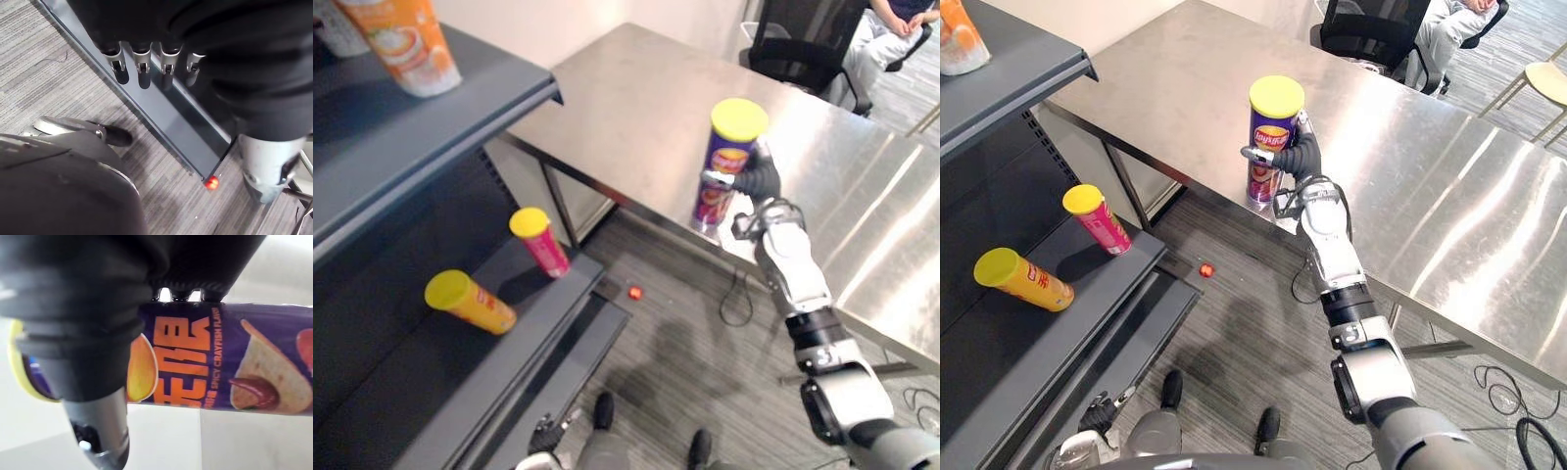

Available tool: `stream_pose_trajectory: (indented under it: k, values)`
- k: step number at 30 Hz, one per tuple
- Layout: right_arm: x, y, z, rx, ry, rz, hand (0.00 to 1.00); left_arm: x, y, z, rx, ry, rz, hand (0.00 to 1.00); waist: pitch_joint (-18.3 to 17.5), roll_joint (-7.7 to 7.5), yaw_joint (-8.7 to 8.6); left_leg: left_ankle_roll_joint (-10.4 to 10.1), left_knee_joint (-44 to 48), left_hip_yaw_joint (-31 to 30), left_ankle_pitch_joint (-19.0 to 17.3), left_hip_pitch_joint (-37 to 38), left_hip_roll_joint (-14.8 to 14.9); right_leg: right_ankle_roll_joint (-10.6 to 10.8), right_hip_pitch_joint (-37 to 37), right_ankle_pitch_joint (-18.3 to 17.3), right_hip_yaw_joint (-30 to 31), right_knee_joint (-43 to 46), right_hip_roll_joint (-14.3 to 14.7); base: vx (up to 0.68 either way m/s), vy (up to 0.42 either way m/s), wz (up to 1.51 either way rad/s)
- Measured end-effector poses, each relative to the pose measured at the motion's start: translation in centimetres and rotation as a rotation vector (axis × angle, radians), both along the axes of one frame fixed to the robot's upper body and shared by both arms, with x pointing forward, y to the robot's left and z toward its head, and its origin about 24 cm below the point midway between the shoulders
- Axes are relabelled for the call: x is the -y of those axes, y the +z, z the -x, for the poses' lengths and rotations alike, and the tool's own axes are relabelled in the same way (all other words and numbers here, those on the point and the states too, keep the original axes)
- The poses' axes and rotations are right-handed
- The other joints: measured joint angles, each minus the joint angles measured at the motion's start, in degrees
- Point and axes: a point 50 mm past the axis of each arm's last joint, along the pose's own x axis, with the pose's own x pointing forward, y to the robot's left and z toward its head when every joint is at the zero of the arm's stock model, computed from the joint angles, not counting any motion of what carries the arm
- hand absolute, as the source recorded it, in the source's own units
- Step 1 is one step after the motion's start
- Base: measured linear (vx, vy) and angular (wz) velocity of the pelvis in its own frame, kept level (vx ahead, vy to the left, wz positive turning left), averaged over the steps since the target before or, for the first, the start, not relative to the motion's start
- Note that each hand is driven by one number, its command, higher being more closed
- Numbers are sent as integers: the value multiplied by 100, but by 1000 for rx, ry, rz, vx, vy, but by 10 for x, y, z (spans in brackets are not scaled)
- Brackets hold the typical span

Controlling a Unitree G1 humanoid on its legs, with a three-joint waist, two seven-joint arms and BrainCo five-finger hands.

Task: Put the gum and the chips on the shelf.

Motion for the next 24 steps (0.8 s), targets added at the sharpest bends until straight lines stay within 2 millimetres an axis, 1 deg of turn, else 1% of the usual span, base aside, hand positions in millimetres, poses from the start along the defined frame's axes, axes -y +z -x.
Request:
stream_pose_trajectory:
  k: [2, 3, 9, 13, 17, 24]
  values:
    - [-1, 4, 0, 10, 2, 0, 0, -1, 0, 1, -2, 0, -4, 0, 2, -25, -2, -2, 2, -2, 2, -3, 1, 0, -1, 0, -3, 0, 1, 0, 0, 0]
    - [-1, 5, -1, 13, 3, 0, 100, -2, 0, 1, -3, 0, -4, 0, 1, -32, -5, -2, 3, -2, 4, -5, 1, 0, -3, 0, -3, 0, 1, 0, 0, 0]
    - [2, 5, -1, 12, -8, -5, 100, -3, 0, 3, -8, 1, -9, 0, -3, -66, -4, -4, -3, -51, 39, -72, 3, -1, -36, 1, -58, 0, 2, -13, -3, 4]
    - [4, 6, -7, -2, -21, -9, 100, -5, -2, 11, -35, 3, -11, 0, -13, -97, 4, -5, -3, -81, 50, -100, 11, -1, -56, 1, -77, 7, 2, -7, -3, 2]
    - [7, 7, -7, -2, -32, -19, 100, -4, -3, 13, -51, -3, -8, 0, -13, -135, 5, -5, -3, -136, 67, -154, 10, -1, -77, 1, -117, 7, -2, -11, -5, 6]
    - [9, 2, -9, -7, -46, -30, 100, -6, -3, 15, -56, -2, -13, 0, -46, -190, 2, -2, 0, -136, 78, -160, -3, -1, -83, 1, -125, 11, 9, 0, 0, 0]
